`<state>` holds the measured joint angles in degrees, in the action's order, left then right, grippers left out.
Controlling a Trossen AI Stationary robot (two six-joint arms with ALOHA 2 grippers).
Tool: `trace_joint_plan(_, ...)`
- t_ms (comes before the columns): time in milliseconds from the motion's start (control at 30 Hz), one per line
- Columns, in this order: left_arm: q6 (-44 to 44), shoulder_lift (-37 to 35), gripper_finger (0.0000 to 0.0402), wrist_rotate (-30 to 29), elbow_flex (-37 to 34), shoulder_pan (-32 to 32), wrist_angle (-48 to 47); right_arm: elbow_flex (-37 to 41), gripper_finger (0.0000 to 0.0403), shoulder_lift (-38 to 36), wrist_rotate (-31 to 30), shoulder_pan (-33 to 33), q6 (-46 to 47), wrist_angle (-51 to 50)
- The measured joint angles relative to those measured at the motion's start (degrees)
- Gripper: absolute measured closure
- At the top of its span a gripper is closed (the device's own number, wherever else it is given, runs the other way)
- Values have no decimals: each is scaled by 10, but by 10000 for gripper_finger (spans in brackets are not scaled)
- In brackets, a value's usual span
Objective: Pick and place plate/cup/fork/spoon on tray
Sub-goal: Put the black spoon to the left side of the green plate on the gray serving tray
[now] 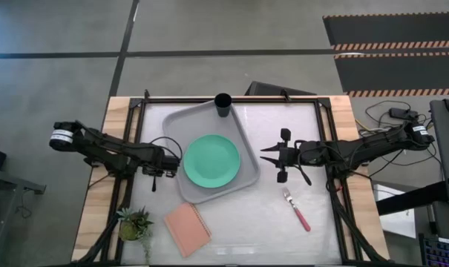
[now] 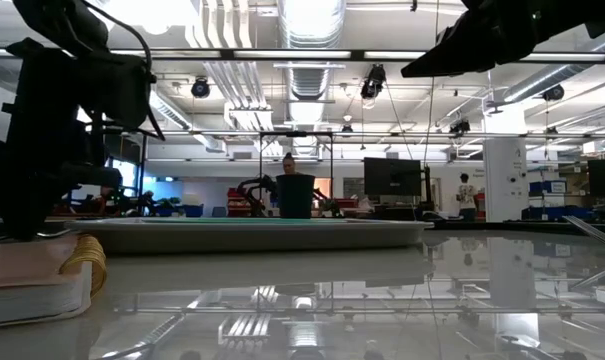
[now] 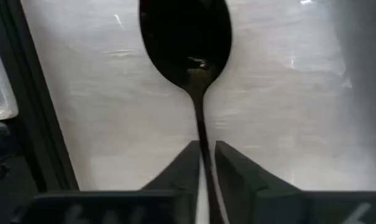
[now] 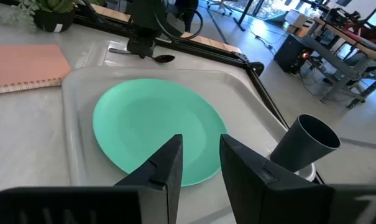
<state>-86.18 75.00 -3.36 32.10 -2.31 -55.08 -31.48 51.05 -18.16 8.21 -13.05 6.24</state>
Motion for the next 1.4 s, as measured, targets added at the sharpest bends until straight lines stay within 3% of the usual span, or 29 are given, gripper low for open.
trace_joint_plan(67, -3, 0, 394, -2, 0, 0, 0, 0, 305, 0, 0, 0, 0, 0)
trace_joint_plan(333, -1, 2, 399, -21, 15, 1, -31, 0, 313, 0, 0, 0, 0, -1)
trace_joint_plan(533, 16, 0, 400, -45, 74, 0, -97, 0, 312, 0, 0, 0, 0, -1)
trace_joint_plan(767, 94, 0, 401, -106, 178, 0, -138, 0, 305, 0, 0, 0, 0, 0)
trace_joint_plan(1067, 258, 12, 401, -173, 312, 31, -159, 0, 314, 0, 0, 0, -10, 0)
trace_joint_plan(1400, 533, 108, 401, -186, 418, 143, -158, 0, 305, -48, 0, 0, -4, -19)
